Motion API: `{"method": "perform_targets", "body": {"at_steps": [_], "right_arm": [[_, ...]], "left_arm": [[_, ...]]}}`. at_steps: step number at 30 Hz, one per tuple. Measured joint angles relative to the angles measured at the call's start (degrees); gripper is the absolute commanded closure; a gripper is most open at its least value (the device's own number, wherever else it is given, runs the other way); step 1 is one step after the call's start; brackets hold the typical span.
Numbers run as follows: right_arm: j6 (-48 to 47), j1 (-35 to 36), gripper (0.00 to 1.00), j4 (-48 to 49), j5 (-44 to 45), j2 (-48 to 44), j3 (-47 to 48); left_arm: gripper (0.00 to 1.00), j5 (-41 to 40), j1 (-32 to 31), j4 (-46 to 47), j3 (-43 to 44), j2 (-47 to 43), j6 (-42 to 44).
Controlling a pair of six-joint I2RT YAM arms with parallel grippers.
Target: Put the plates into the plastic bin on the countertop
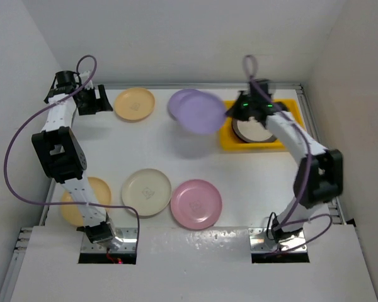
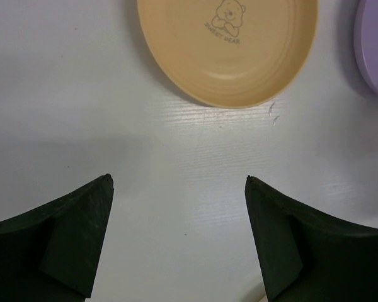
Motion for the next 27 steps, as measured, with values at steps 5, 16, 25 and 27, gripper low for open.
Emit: {"method": "perform_targets", "body": {"at_steps": [5, 16, 25, 27], "right_arm": [[0.04, -24.46, 1.00, 2.91, 5.62, -8.48, -6.27], [-4.68, -31.04, 0.88, -4.50, 8.48, 7.89, -3.23], [-11.47, -27.23, 0.00, -8.74, 16.48, 6.16, -0.83], [-15.61, -23.08, 0.02, -8.55, 19.74, 1.57, -2.49]], "left_arm": [[0.13, 0.28, -0.02, -0.92, 0.00, 0.70, 0.68], [0.13, 0.15, -0.02, -2.99, 0.22, 0.74, 2.71], [0.12, -0.15, -0.02, -4.02, 0.81, 0.63, 3.96], [0.11, -0.15, -0.02, -4.57, 1.07, 0.22, 4.28]]}}
